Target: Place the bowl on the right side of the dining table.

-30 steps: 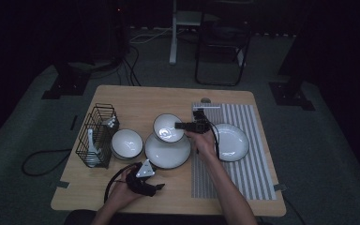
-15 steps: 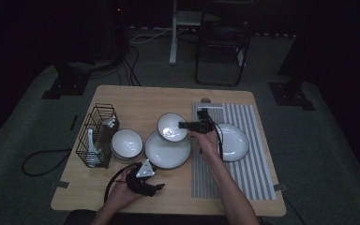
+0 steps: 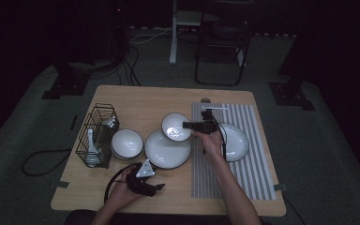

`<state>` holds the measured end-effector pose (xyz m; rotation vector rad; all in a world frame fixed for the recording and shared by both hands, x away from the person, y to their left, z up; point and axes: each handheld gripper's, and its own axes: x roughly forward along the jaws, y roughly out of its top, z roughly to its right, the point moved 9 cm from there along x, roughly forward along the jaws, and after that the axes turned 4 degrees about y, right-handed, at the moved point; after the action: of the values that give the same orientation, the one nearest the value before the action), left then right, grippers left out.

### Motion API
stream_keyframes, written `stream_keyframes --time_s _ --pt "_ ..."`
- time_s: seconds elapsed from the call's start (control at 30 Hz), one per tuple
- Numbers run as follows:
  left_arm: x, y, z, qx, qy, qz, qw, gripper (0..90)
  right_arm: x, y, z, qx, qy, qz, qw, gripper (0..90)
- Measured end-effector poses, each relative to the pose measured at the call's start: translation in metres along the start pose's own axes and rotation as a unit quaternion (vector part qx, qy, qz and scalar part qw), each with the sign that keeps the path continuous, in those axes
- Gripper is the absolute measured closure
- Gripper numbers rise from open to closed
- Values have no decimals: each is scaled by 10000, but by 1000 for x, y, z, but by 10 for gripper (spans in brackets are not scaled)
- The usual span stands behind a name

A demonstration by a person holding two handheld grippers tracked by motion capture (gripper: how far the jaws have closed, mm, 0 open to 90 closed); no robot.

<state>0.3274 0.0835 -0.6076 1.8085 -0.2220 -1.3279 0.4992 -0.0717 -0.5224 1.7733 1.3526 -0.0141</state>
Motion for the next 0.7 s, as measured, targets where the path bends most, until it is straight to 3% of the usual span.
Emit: stream_keyframes --time_s 0.7 --pt "0 0 0 5 3 -1 10000 283 -16 -2 18 127 -165 99 9997 808"
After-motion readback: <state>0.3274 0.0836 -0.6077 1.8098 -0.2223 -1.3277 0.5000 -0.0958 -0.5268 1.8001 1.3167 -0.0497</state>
